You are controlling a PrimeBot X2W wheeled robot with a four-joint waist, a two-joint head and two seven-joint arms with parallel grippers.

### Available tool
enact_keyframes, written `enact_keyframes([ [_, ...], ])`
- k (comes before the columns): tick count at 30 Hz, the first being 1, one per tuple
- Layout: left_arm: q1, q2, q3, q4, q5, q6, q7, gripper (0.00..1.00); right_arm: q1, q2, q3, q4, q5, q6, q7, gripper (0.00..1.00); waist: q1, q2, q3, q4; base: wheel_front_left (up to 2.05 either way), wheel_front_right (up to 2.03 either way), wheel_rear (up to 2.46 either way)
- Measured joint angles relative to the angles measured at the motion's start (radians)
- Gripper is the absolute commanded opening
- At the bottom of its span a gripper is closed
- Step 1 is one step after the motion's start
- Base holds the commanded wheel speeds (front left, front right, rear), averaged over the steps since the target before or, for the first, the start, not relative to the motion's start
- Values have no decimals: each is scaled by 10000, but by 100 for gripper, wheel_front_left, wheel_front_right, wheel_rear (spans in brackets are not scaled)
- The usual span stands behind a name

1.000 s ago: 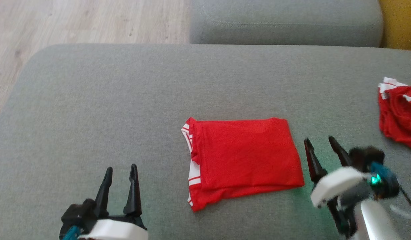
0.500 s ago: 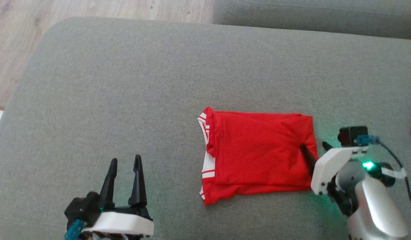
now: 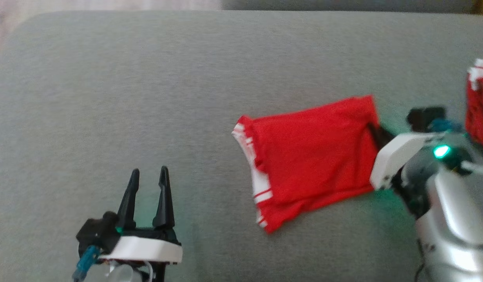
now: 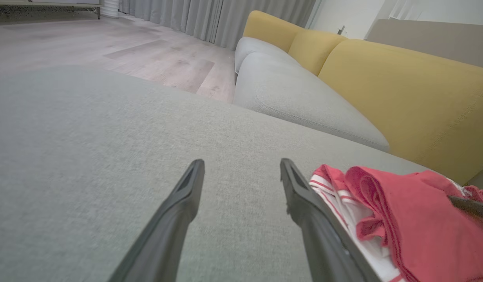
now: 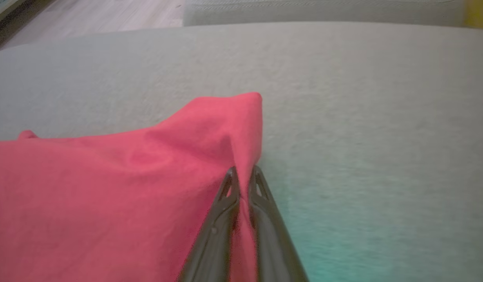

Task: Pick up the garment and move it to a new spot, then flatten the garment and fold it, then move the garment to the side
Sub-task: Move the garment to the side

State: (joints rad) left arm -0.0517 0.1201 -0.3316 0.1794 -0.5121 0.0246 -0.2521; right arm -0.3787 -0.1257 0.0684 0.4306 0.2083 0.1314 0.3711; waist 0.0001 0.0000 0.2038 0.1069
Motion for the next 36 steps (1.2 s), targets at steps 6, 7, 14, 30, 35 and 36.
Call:
enact_keyframes([
  [6, -522, 21, -67, 2, 226, -146, 0, 100, -607, -711, -548, -424, -77, 0, -119, 0, 0, 0, 351, -1085, 0, 0, 0],
  [7, -608, 36, -88, -2, 272, -159, 0, 100, -627, -784, -587, -504, -75, 0, -119, 0, 0, 0, 413, -1289, 0, 0, 0],
  [14, -1093, 186, -247, -207, 470, -159, 240, 100, -709, -945, -855, -951, -42, 0, -207, 0, 0, 0, 887, -2715, 0, 0, 0],
  [30, -1259, 316, -314, -249, 539, -140, 408, 100, -2468, -761, -686, -307, -169, 0, -454, 0, -1, 0, 1097, -3547, 0, 0, 0],
  [35, -1211, 314, -351, -278, 539, -100, 405, 100, -3300, -1419, -1039, 94, -464, 0, -251, 0, -2, 0, 1048, -3187, 0, 0, 0],
  [36, -1207, 313, -372, -318, 539, -86, 399, 100, -3397, -1622, -1187, 155, -537, 0, -224, 0, -2, 0, 1068, -3112, 0, 0, 0],
])
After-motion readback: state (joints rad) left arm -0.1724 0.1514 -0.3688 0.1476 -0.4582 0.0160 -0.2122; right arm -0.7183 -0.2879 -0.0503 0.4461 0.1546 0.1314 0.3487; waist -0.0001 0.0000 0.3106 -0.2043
